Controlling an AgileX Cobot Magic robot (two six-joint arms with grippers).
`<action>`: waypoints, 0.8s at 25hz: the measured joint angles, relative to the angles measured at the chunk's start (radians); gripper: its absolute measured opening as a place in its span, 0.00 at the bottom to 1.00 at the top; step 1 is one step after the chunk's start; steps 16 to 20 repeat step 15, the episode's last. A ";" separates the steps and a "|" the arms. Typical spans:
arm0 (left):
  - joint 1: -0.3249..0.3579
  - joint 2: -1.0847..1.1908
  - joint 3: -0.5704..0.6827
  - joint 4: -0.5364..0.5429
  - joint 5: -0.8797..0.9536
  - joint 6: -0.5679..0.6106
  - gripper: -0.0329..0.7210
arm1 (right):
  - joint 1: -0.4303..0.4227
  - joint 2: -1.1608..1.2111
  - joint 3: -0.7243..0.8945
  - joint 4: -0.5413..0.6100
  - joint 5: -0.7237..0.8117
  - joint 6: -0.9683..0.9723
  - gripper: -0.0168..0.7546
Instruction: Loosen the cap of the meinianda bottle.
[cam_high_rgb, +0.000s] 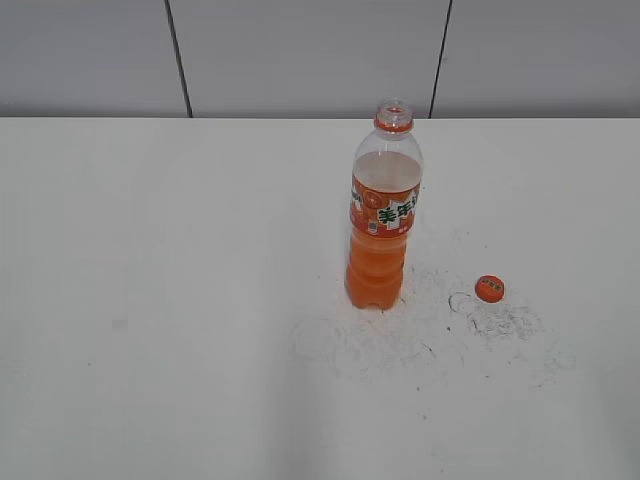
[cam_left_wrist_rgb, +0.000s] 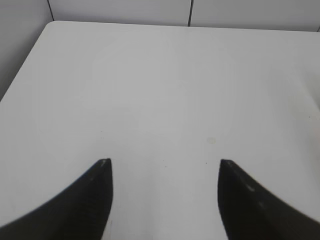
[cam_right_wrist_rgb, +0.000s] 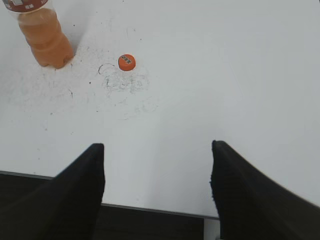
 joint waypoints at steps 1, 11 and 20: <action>0.000 0.000 0.000 -0.001 0.000 0.001 0.72 | 0.000 -0.001 0.000 0.000 -0.001 0.000 0.66; 0.002 0.000 0.000 -0.001 0.000 0.001 0.72 | -0.005 -0.001 0.000 0.003 -0.001 -0.004 0.66; 0.003 0.000 0.000 -0.001 0.000 0.001 0.72 | -0.005 -0.001 0.000 0.003 -0.001 -0.004 0.66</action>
